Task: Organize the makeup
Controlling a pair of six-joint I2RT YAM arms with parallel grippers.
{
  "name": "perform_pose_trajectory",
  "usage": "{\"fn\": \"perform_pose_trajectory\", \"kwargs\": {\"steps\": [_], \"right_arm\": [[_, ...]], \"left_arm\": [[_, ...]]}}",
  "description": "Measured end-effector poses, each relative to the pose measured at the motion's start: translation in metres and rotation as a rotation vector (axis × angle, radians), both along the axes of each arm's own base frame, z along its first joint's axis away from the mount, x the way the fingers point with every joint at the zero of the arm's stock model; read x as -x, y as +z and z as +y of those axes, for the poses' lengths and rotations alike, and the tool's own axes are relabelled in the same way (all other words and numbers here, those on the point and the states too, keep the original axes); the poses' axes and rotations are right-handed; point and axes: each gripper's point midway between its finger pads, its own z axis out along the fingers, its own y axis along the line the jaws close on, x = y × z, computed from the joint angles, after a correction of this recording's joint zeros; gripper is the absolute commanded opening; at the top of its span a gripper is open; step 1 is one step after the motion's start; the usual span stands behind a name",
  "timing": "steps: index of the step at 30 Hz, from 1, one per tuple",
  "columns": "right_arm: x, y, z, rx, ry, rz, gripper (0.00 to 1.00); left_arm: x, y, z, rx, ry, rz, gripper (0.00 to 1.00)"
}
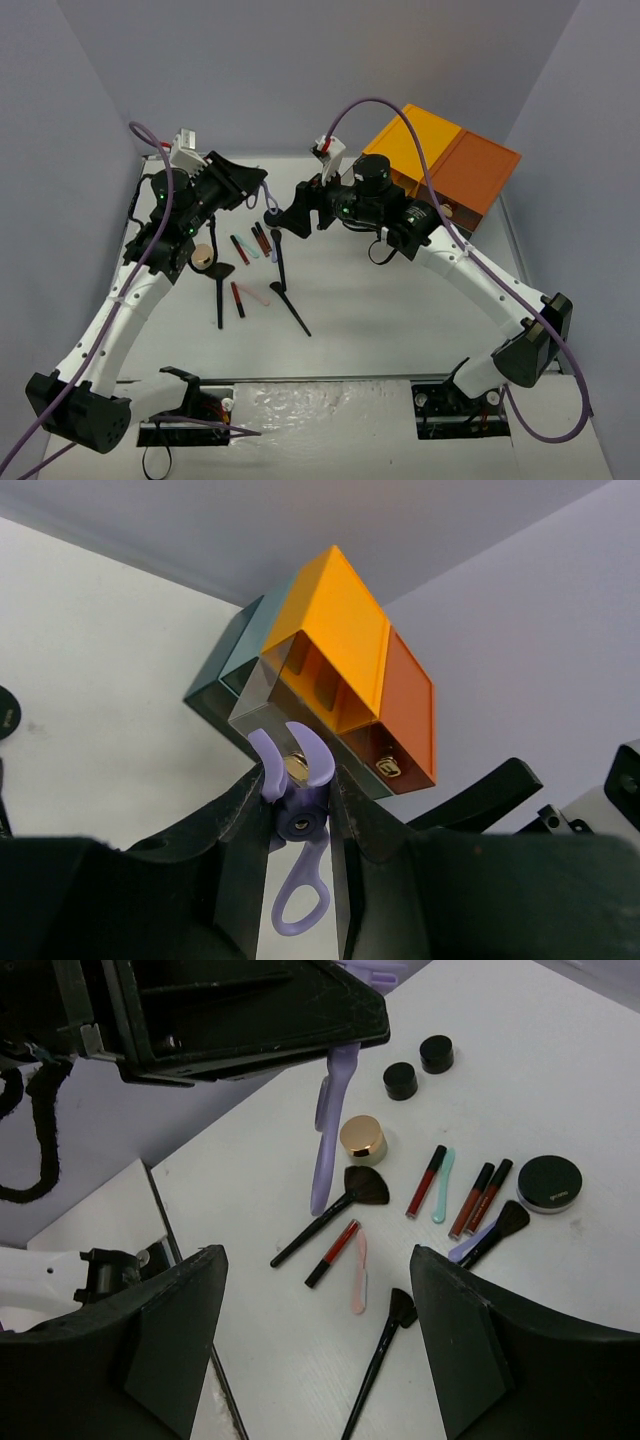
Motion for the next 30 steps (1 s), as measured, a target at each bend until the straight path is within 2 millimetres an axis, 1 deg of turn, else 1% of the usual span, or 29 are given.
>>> {"fn": "perform_pose_trajectory", "kwargs": {"steps": [5, 9, 11, 13, 17, 22, 24, 26, 27, 28, 29, 30], "right_arm": [[0.0, 0.004, 0.011, -0.01, 0.017, -0.007, 0.64], [-0.001, 0.006, 0.014, -0.014, 0.019, -0.016, 0.59], [-0.001, 0.006, 0.015, -0.014, 0.019, -0.017, 0.56], [-0.002, 0.006, 0.017, -0.014, 0.018, -0.017, 0.51], [-0.004, 0.002, 0.02, -0.008, 0.017, -0.015, 0.37], [-0.007, -0.002, 0.022, 0.001, 0.006, -0.019, 0.09], [-0.01, -0.002, 0.021, 0.007, -0.004, -0.031, 0.01], [-0.013, -0.003, 0.02, 0.012, -0.021, -0.033, 0.0], [-0.014, -0.003, 0.019, 0.015, -0.028, -0.035, 0.0], [-0.015, -0.004, 0.018, 0.019, -0.035, -0.038, 0.0], [-0.016, -0.005, 0.017, 0.026, -0.04, -0.043, 0.0], [-0.018, -0.006, 0.016, 0.036, -0.046, -0.049, 0.0]], "left_arm": [[0.004, 0.003, -0.008, 0.025, -0.006, 0.006, 0.11], [0.006, 0.005, -0.014, 0.035, -0.007, 0.004, 0.11], [0.009, 0.005, -0.018, 0.039, -0.014, 0.006, 0.11], [0.012, 0.004, -0.022, 0.04, -0.02, 0.007, 0.12], [0.016, 0.003, -0.03, 0.039, -0.027, 0.007, 0.12], [0.018, 0.003, -0.035, 0.038, -0.033, 0.006, 0.13], [0.019, 0.003, -0.036, 0.036, -0.035, 0.005, 0.21], [0.019, 0.003, -0.036, 0.036, -0.035, 0.004, 0.29], [0.019, 0.003, -0.036, 0.036, -0.035, 0.003, 0.35], [0.019, 0.003, -0.036, 0.034, -0.035, 0.002, 0.47], [0.019, 0.003, -0.035, 0.027, -0.034, -0.001, 0.57], [0.019, 0.002, -0.034, 0.019, -0.033, 0.0, 0.63]]}}
